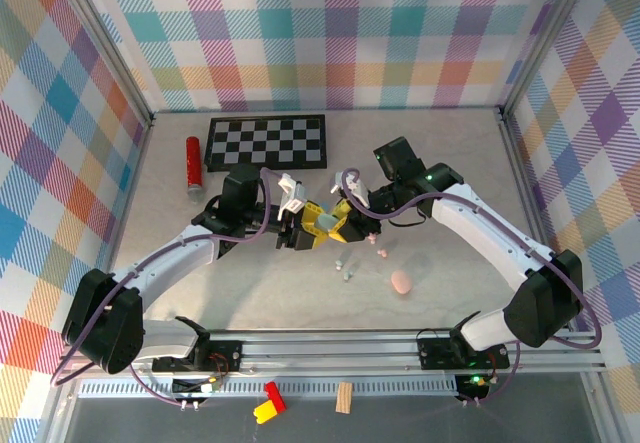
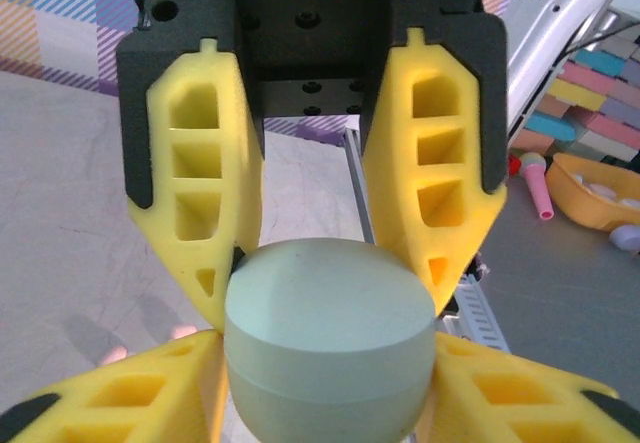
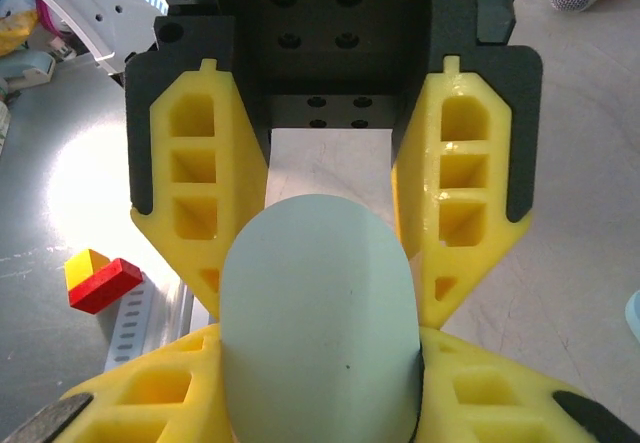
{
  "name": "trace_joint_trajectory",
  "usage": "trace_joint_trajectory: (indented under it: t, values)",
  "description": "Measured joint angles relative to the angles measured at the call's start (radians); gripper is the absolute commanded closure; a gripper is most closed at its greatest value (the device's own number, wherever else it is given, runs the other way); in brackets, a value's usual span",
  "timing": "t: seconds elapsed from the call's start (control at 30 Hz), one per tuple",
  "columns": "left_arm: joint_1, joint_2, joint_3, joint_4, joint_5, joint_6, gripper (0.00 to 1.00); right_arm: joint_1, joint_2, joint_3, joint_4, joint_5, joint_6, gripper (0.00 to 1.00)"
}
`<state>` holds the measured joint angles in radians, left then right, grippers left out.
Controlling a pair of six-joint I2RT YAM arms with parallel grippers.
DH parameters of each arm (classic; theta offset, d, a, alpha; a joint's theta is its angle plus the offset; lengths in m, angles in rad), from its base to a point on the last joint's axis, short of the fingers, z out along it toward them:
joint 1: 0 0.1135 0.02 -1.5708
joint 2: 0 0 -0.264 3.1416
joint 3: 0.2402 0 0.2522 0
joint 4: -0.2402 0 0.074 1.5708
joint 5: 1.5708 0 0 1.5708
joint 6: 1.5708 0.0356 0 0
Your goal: Insert wireless bluetooth earbuds into charging case
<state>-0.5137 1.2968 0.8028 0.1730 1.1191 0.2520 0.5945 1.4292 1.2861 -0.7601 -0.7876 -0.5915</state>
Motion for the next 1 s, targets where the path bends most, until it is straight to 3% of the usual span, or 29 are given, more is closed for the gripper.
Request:
trace_joint_trajectory:
  t: [0.17,0.3,0.47,1.0]
  values:
    - [0.000,0.000,0.000,0.007,-0.003,-0.001,0.61,-0.003,0.000,0.000,0.004,0.001,0.005,0.61]
    - [0.000,0.000,0.000,0.012,-0.003,0.002,0.61,-0.003,-0.012,-0.011,0.021,0.013,0.026,0.44]
    - [0.000,-0.003,0.000,0.014,-0.002,0.006,0.61,-0.016,-0.027,-0.019,0.051,0.037,0.069,0.37]
    - [0.005,-0.044,-0.055,0.062,-0.036,0.002,0.60,-0.082,-0.097,-0.067,0.200,0.098,0.227,0.33]
